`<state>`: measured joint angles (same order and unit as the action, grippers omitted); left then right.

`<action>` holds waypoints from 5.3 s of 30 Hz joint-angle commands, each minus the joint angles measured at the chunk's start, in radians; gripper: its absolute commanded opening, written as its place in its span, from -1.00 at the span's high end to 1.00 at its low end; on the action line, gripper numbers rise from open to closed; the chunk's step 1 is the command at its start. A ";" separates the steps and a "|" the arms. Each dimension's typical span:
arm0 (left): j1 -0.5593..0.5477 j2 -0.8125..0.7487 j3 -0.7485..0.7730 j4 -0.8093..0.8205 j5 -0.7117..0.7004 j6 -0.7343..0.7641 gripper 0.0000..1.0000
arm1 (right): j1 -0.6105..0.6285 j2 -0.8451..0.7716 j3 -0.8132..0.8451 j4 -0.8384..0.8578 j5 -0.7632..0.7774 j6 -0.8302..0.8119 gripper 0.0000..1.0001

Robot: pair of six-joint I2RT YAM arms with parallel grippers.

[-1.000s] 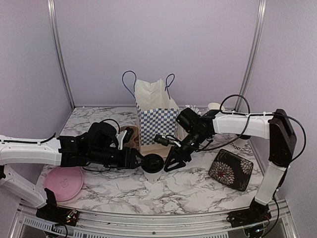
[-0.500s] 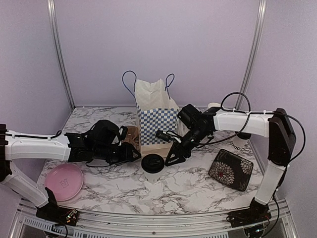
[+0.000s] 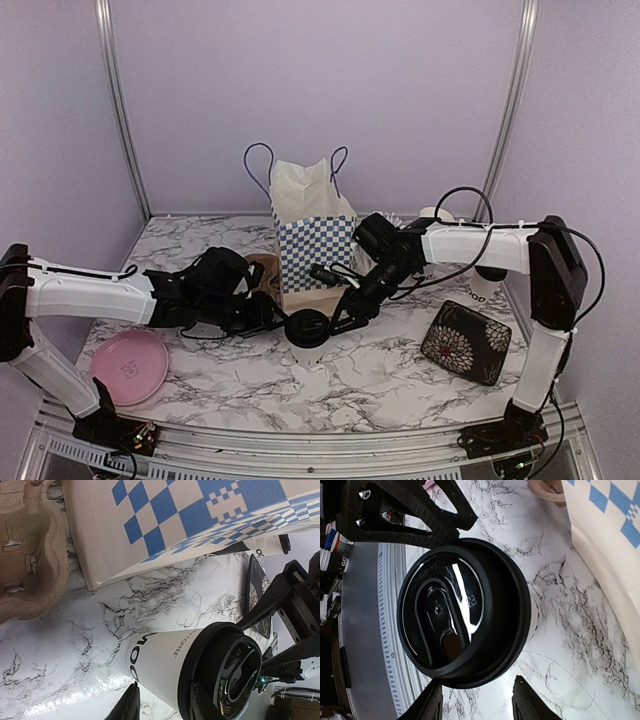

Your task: Pack the takeout coffee

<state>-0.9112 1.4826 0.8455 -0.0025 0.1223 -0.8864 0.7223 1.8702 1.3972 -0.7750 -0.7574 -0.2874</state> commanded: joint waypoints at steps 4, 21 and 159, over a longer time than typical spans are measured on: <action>-0.002 0.046 -0.005 -0.060 0.034 0.038 0.30 | -0.010 0.016 0.036 0.027 -0.042 0.036 0.00; -0.005 0.135 -0.020 -0.080 0.073 0.072 0.38 | -0.007 0.101 -0.020 0.085 0.149 0.129 0.44; -0.190 0.107 0.040 0.545 0.191 0.802 -0.48 | 0.004 -0.356 0.057 -0.163 -0.063 -0.523 -0.64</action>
<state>-1.0973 1.5993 0.8837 0.4957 0.2802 -0.0933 0.7200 1.4860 1.4117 -0.9207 -0.7902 -0.8162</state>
